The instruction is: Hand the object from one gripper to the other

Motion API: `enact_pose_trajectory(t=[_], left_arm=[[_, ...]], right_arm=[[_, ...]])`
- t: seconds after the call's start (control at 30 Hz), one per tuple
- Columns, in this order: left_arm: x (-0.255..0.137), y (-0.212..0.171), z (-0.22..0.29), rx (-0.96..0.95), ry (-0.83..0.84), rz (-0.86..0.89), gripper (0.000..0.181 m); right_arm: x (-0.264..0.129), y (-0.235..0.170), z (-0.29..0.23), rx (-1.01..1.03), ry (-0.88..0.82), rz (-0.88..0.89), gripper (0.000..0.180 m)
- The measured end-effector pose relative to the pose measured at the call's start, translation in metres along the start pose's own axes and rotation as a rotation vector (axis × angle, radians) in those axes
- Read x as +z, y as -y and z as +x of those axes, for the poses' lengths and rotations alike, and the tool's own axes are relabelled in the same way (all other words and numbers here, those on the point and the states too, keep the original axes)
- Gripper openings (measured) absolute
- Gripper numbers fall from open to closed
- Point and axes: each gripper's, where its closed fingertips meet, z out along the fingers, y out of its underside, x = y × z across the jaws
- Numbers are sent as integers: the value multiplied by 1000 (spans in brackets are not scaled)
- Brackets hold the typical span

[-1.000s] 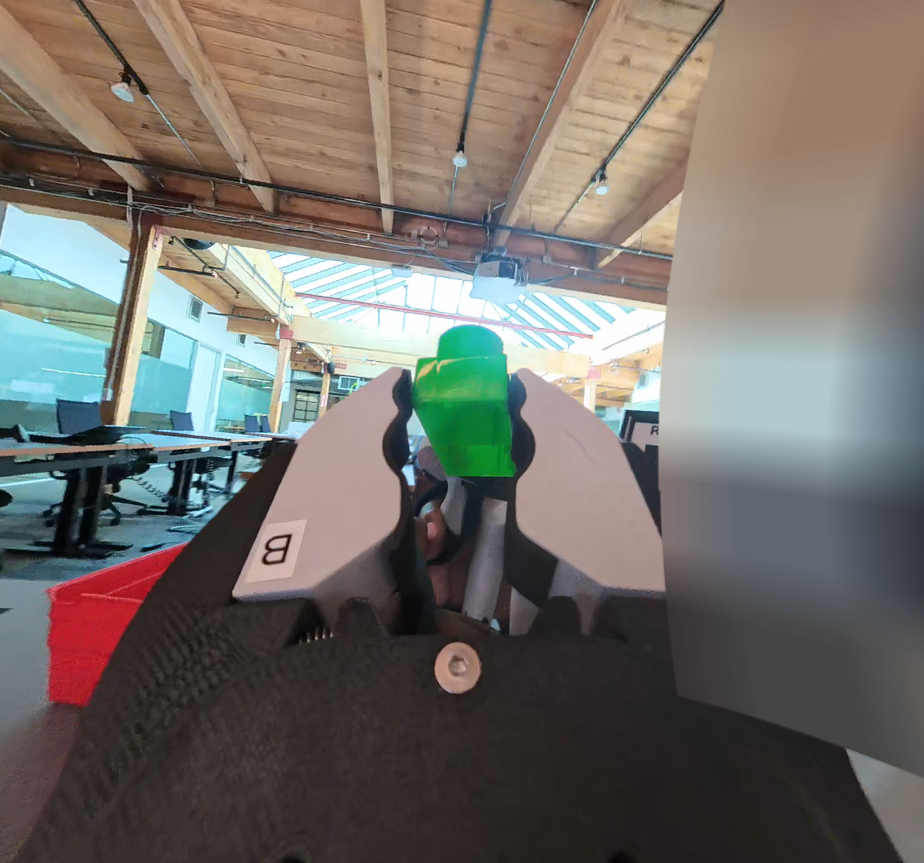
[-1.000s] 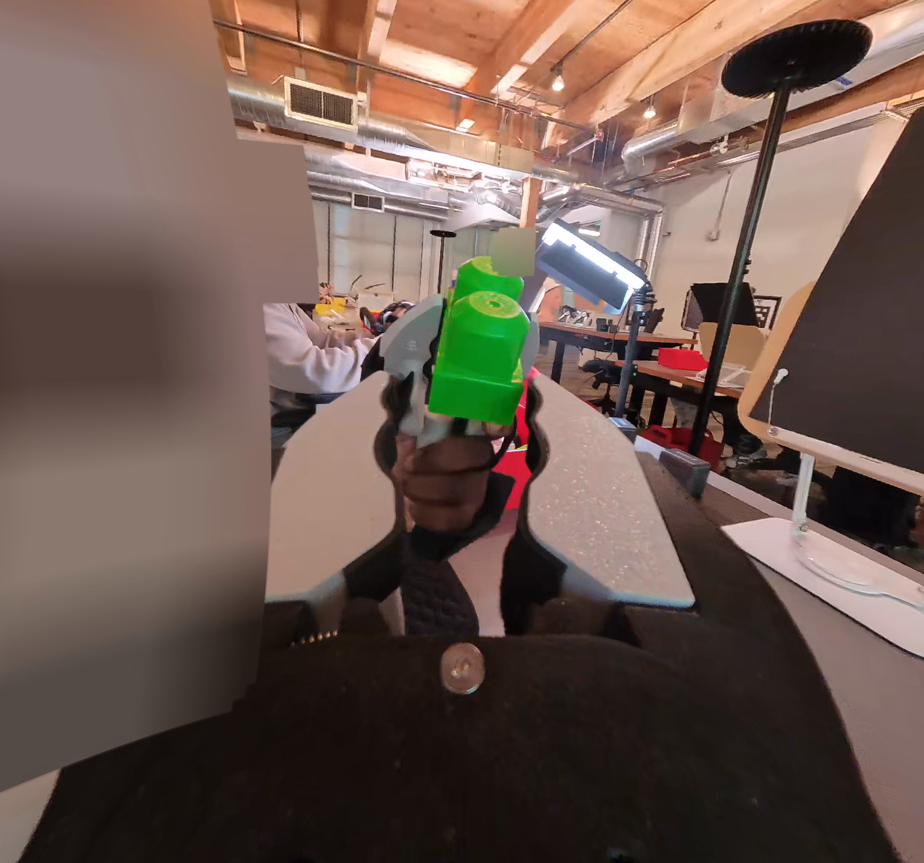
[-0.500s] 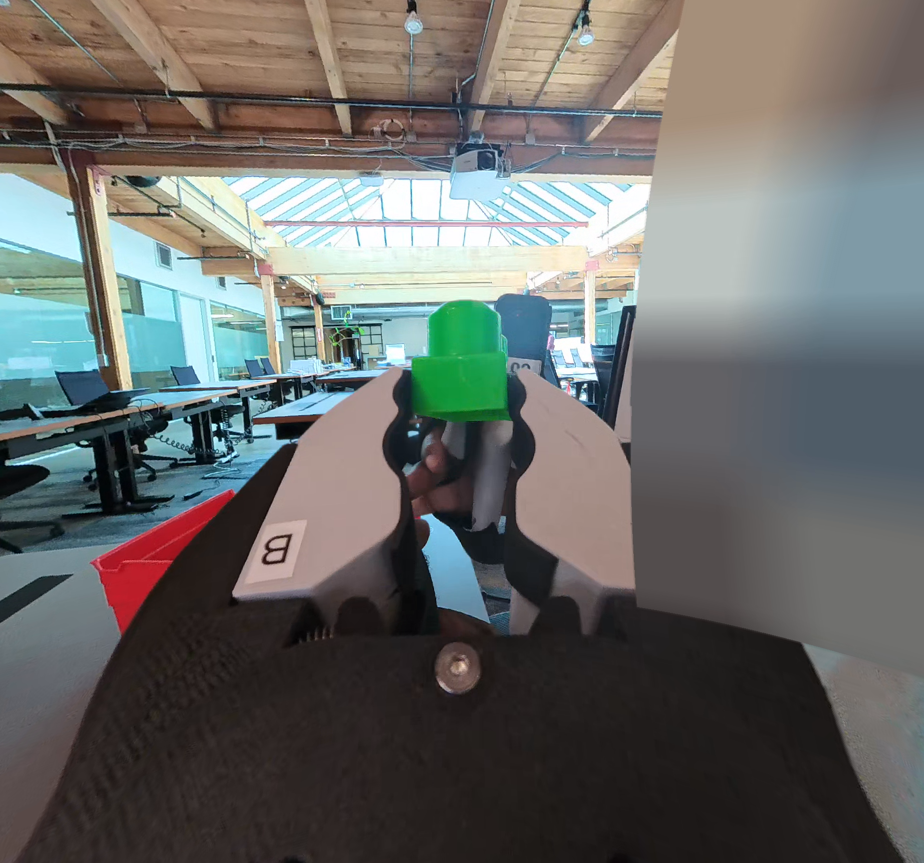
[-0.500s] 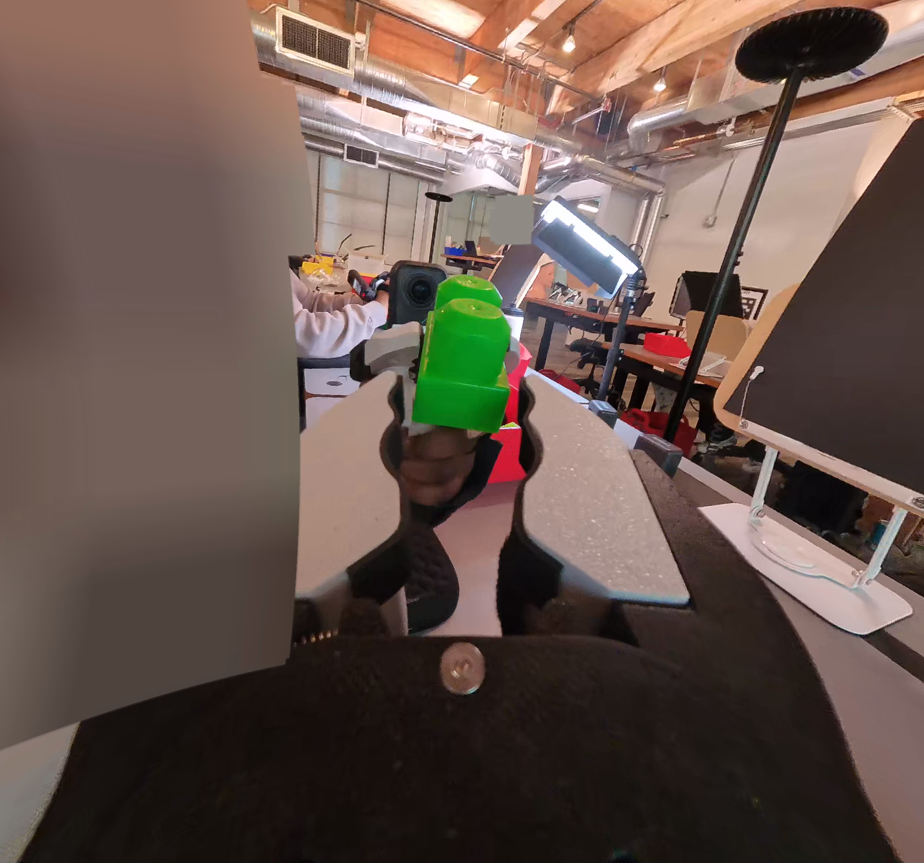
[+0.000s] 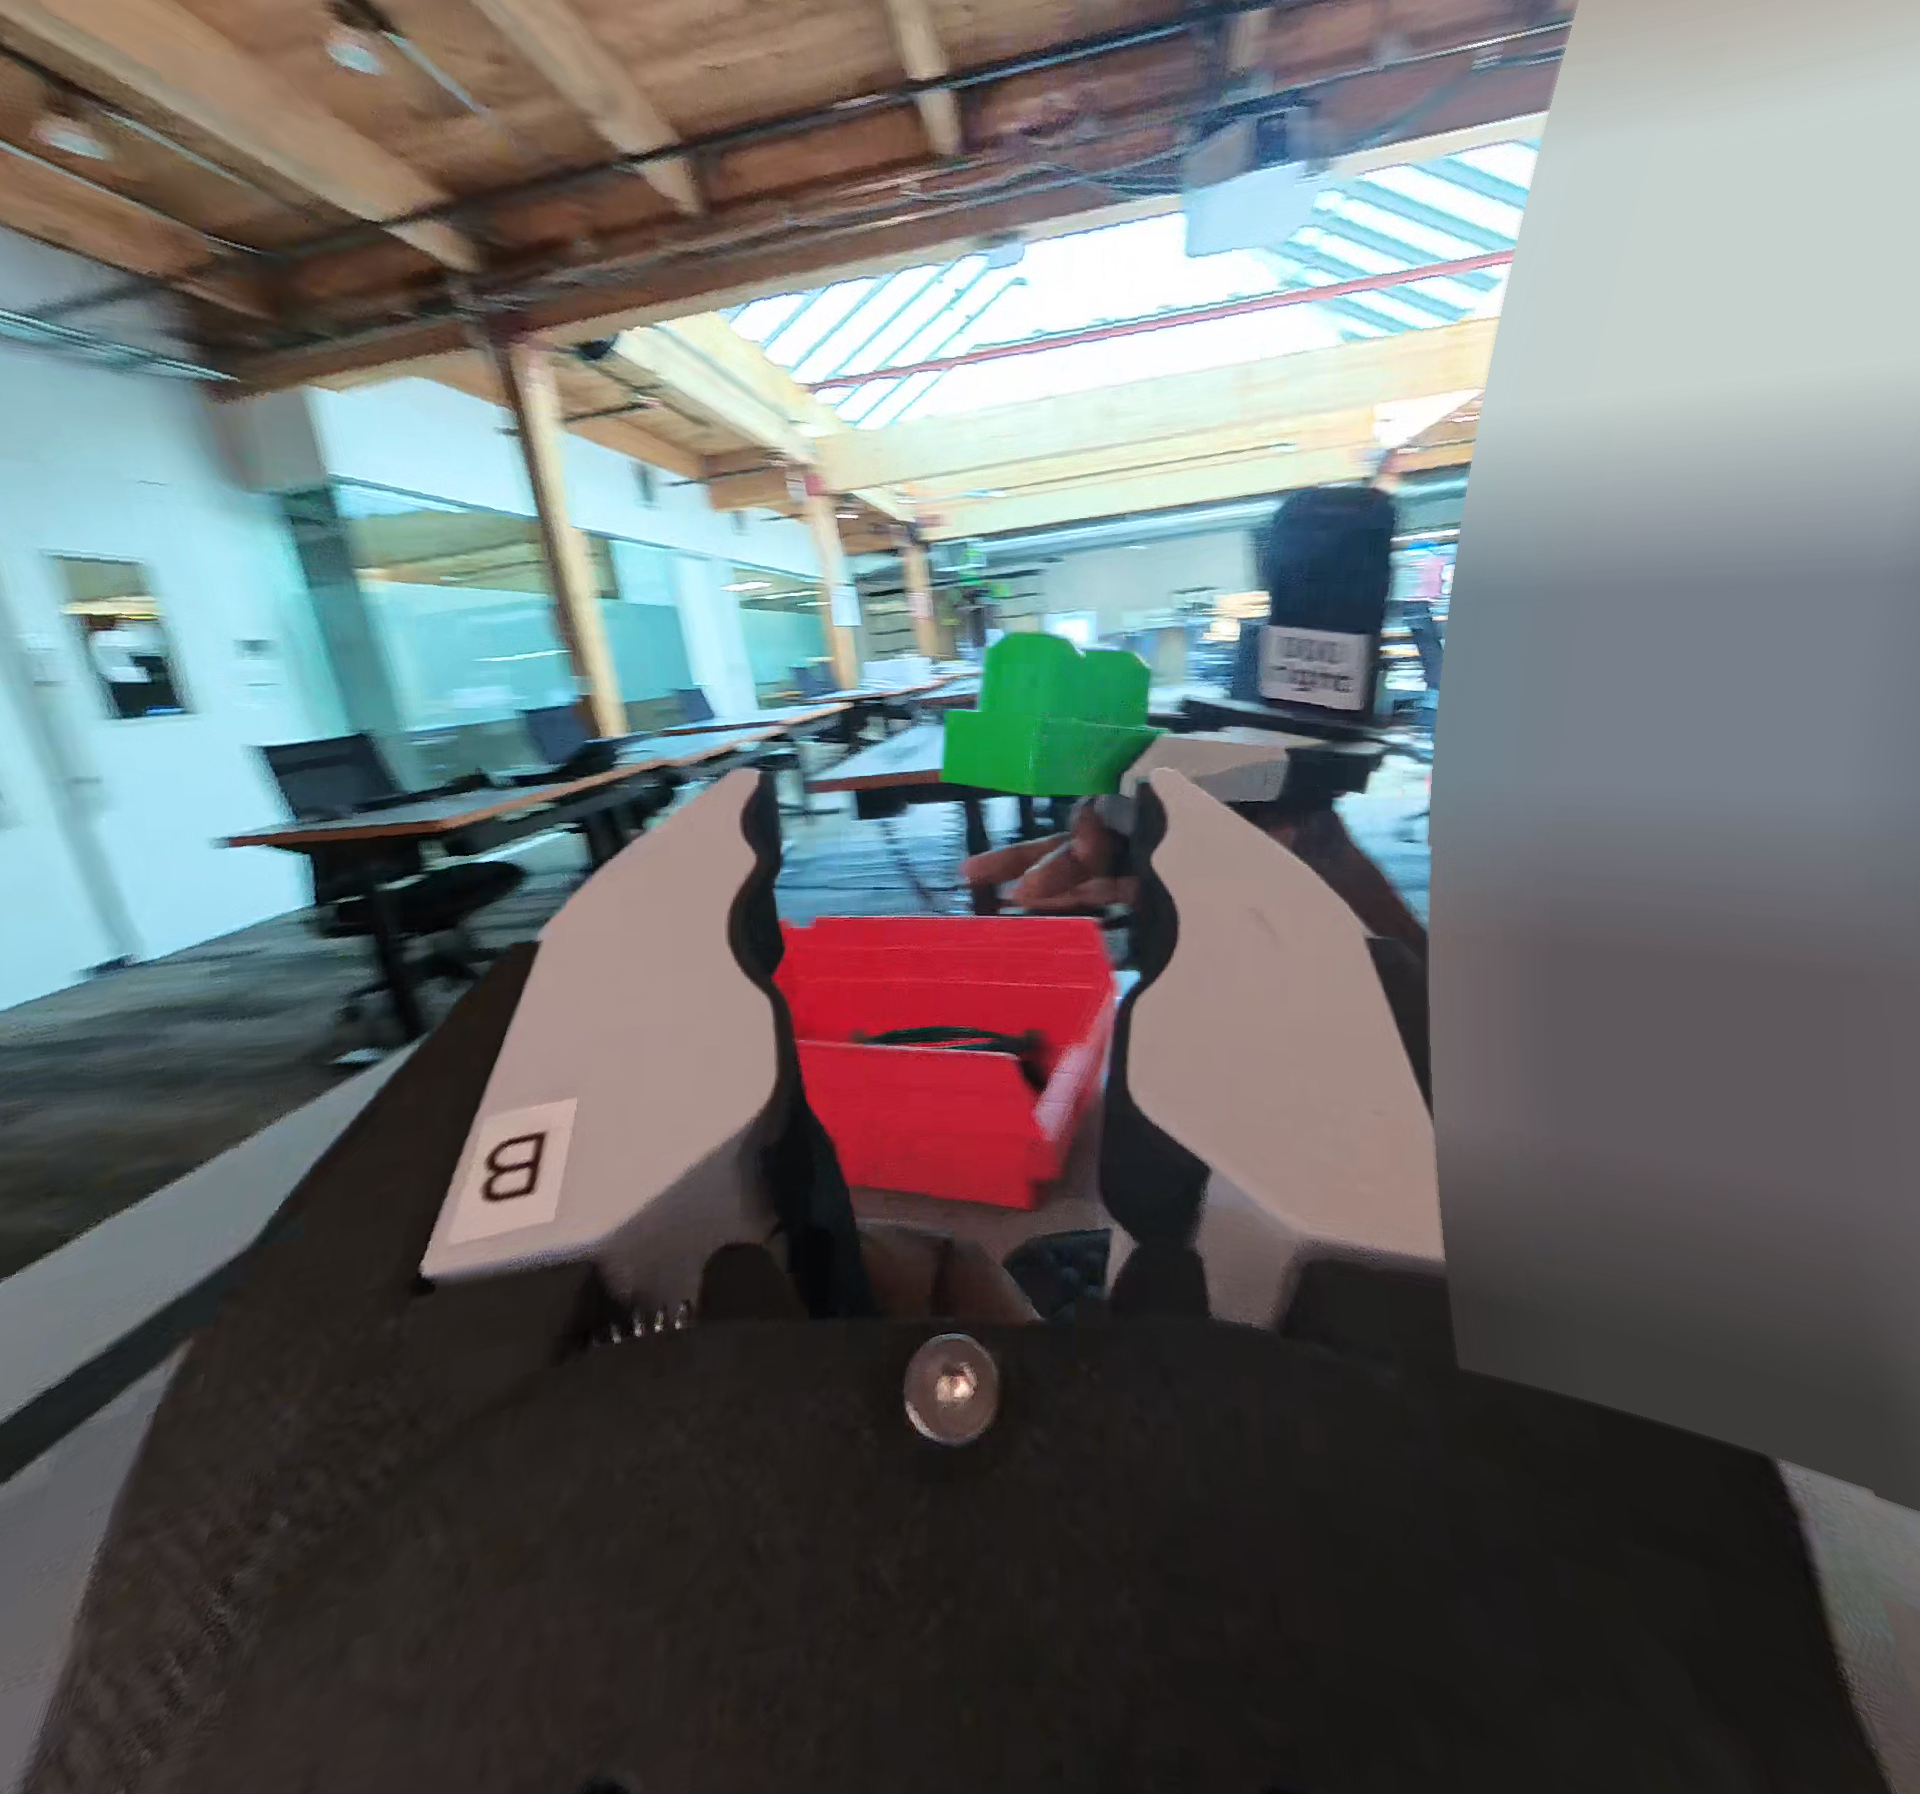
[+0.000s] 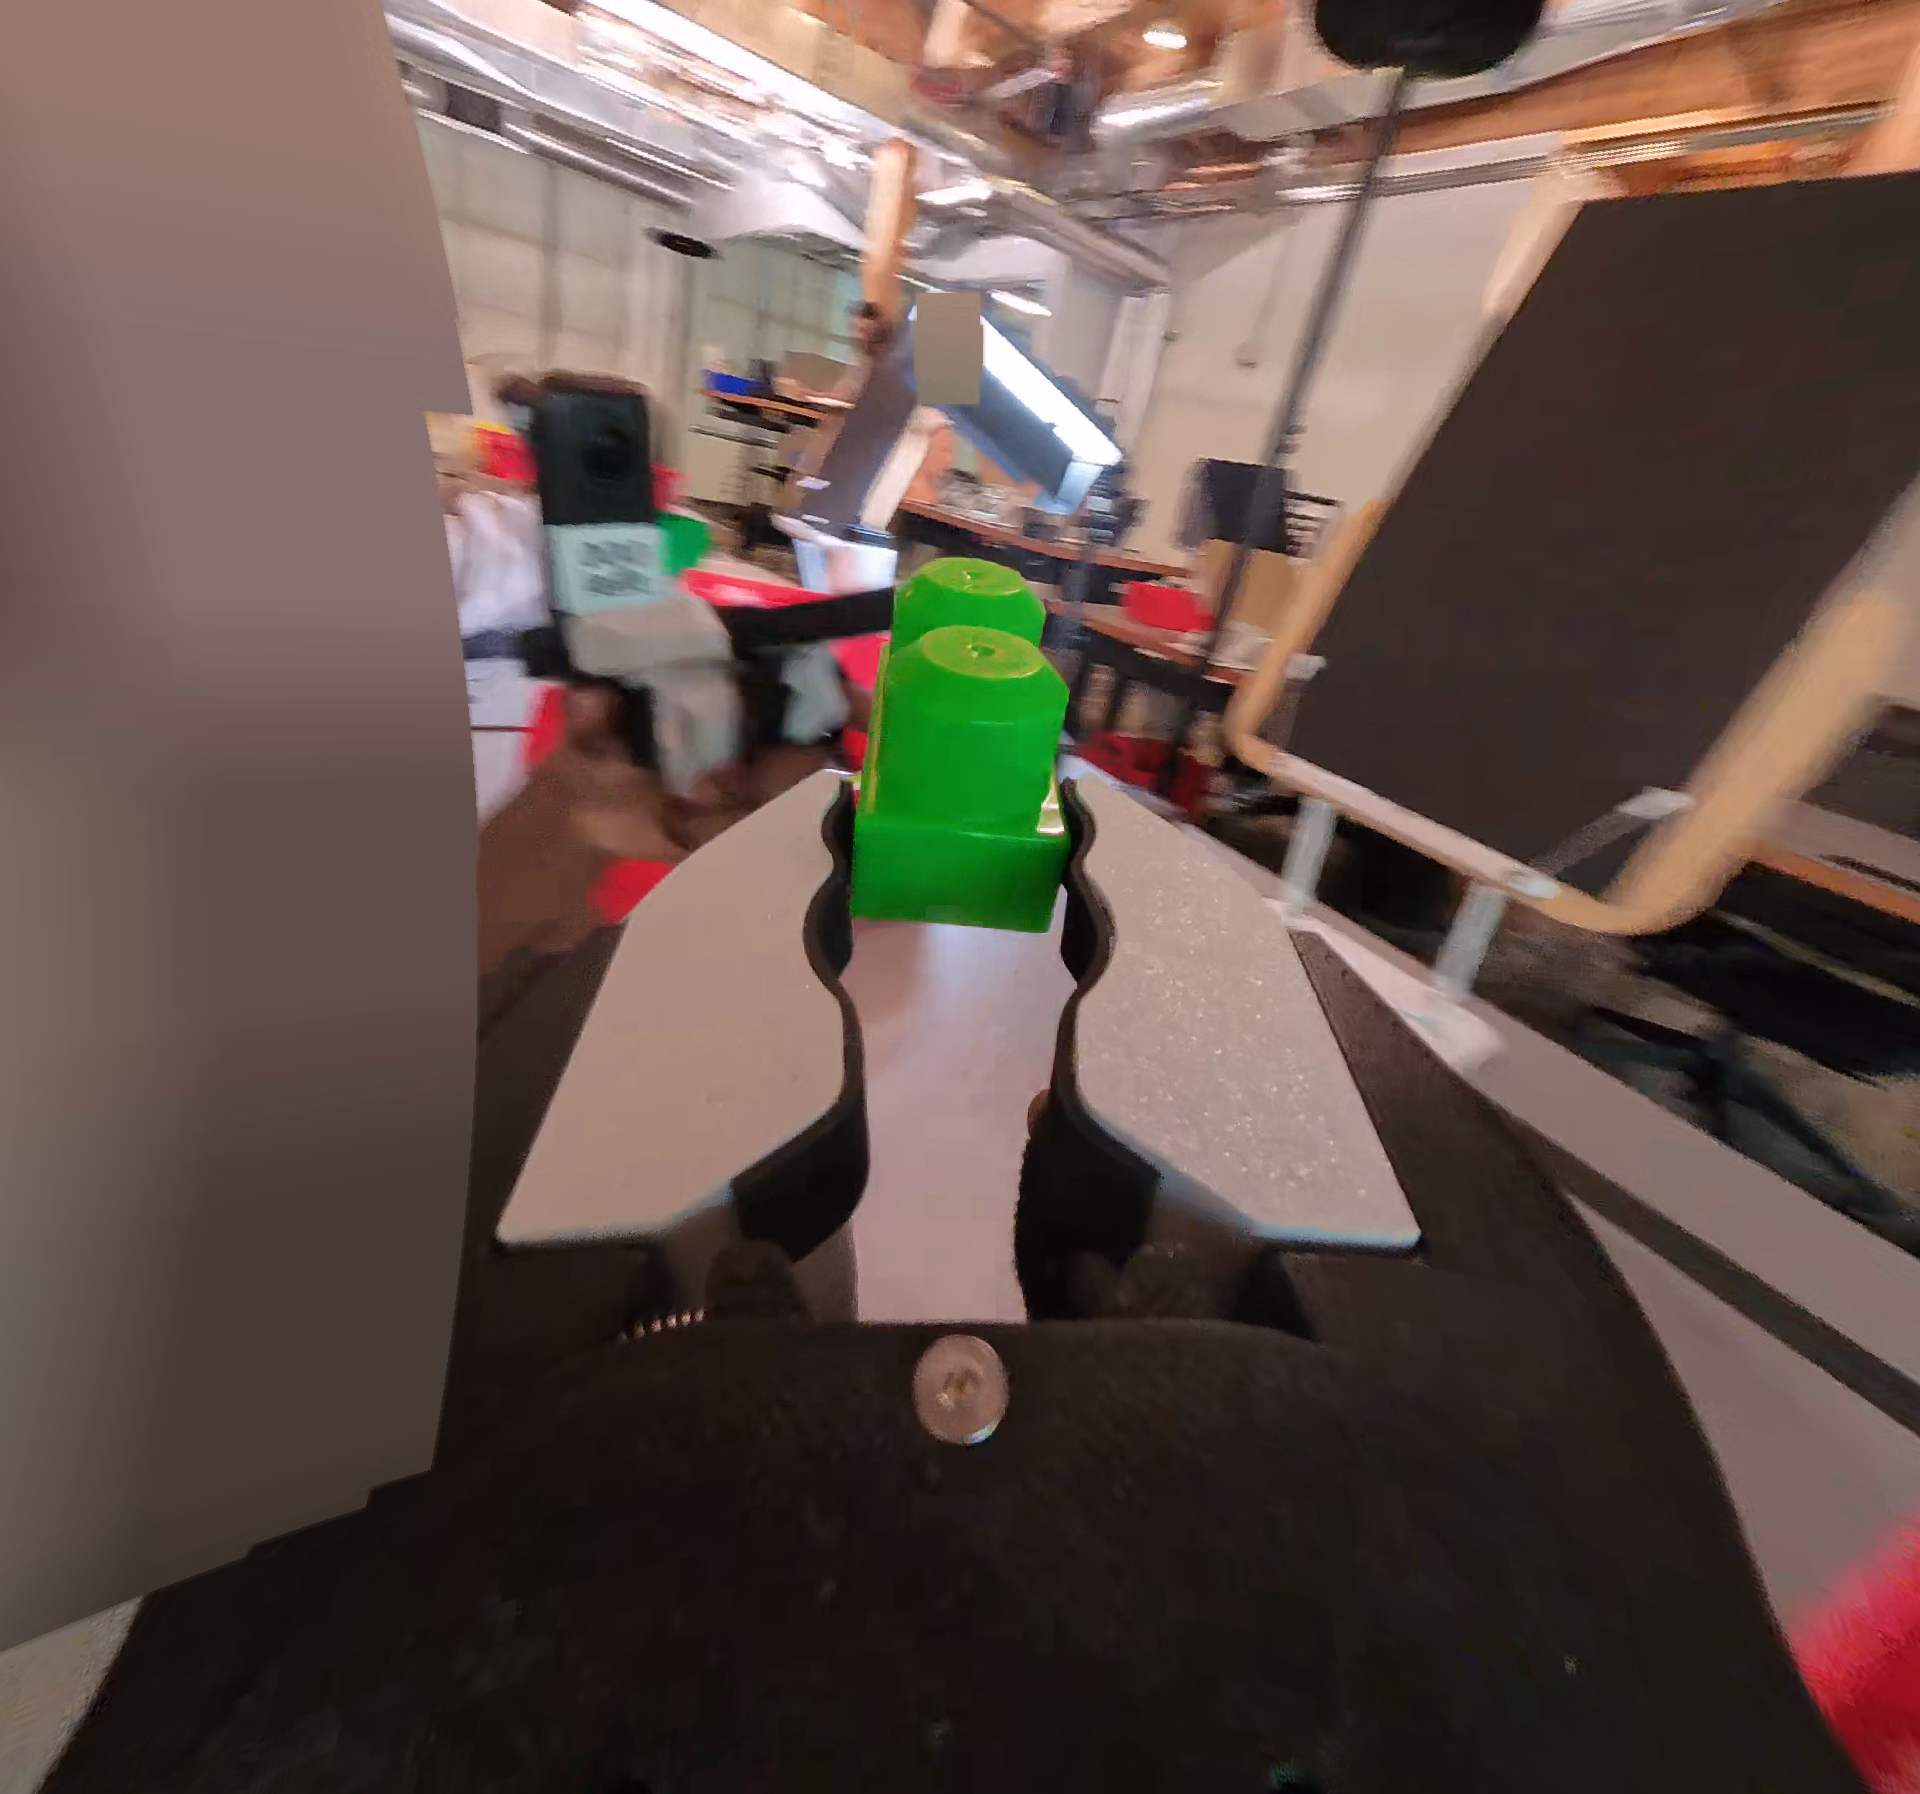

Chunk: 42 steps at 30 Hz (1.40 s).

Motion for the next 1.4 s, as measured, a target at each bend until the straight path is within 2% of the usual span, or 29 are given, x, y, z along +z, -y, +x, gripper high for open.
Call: enact_pose_trajectory(t=[0.03, 0.1, 0.2, 0.3, 0.43, 0.7, 0.93, 1.23, 1.4], left_arm=[[-6, 5, -9, 21, 55, -2, 74], [-19, 16, -24, 25, 136, -11, 100], [-37, 32, -41, 41, 229, 0, 120], [-55, 49, -55, 36, 315, 65, 125], [-73, 67, -65, 52, 364, 158, 126], [-88, 79, -69, 97, 433, 181, 119], [-97, 89, -70, 127, 461, 214, 115], [-113, 102, -72, 133, 496, 281, 108], [-113, 103, -70, 162, 505, 272, 106]], right_arm=[[-8, -2, 19, -38, -98, -25, 37], [-28, -8, 61, -109, -318, -92, 37], [-69, -22, 119, -168, -616, -218, 37], [-107, -45, 163, -167, -819, -334, 37], [-137, -89, 205, -56, -937, -441, 36], [-149, -185, 265, 169, -963, -638, 36], [-145, -251, 311, 254, -960, -845, 37], [-148, -283, 320, 293, -945, -927, 37], [-156, -289, 310, 312, -945, -1071, 37]])
